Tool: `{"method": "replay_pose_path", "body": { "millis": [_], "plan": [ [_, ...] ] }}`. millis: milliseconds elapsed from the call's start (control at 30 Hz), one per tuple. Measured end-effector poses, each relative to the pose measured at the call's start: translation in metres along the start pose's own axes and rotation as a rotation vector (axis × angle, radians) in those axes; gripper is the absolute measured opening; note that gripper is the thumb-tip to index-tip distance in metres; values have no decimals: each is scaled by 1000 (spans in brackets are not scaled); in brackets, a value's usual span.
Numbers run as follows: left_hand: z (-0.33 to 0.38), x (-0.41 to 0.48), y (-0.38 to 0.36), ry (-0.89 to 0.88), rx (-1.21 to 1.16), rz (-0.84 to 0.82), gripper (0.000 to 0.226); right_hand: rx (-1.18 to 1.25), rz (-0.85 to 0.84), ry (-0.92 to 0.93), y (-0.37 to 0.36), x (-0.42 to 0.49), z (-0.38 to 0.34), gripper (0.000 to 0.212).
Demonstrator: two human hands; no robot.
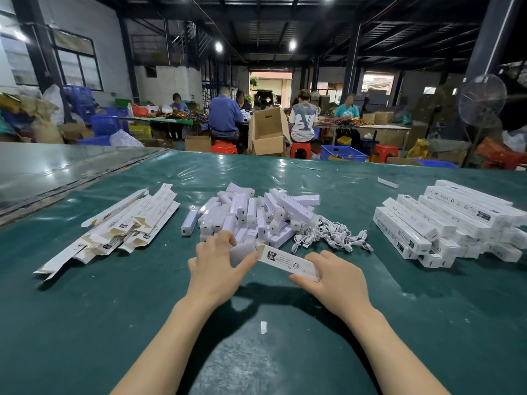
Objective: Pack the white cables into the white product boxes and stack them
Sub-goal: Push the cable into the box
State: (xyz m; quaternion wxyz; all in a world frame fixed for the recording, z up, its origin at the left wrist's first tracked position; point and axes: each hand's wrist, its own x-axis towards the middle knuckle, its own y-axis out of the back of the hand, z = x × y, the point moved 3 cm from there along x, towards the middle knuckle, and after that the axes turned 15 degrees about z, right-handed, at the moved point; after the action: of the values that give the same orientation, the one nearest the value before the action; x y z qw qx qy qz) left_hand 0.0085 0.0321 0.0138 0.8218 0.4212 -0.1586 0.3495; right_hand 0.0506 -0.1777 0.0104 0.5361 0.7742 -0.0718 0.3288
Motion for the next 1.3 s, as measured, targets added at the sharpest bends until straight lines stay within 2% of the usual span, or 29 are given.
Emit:
{"method": "replay_pose_path", "body": {
  "millis": [267,500,633,700,767,867,1000,1067,1167,1300],
  "plan": [
    [-3,4,3,-62,89,-79,20,-71,-18,35,-4,-1,-1,49],
    [5,5,8,-81,-143,-81,15,-47,2,-3,-2,0,1,46],
    [8,3,10,-218,-68,-98,10,-86,-38,33,-3,-2,1,51],
    [9,1,9,-234,-119,-90,17,-76,-16,17,-3,-2,1,50],
    [13,1,13,-178,-294,15,32,-51,18,-16,-2,-2,2,48],
    [13,7,23,90,-585,234,50,-7,62,-41,-1,-2,2,46],
    [10,4,16,422,-752,350,42,8,144,-34,1,-3,-4,45],
    [8,2,14,484,-801,353,36,11,182,-57,4,-3,-3,44],
    [17,-1,11,385,-811,293,32,49,208,-101,6,-3,-3,42],
    [44,-18,0,180,-777,80,29,79,222,-85,6,-4,-8,38]
  ]
}}
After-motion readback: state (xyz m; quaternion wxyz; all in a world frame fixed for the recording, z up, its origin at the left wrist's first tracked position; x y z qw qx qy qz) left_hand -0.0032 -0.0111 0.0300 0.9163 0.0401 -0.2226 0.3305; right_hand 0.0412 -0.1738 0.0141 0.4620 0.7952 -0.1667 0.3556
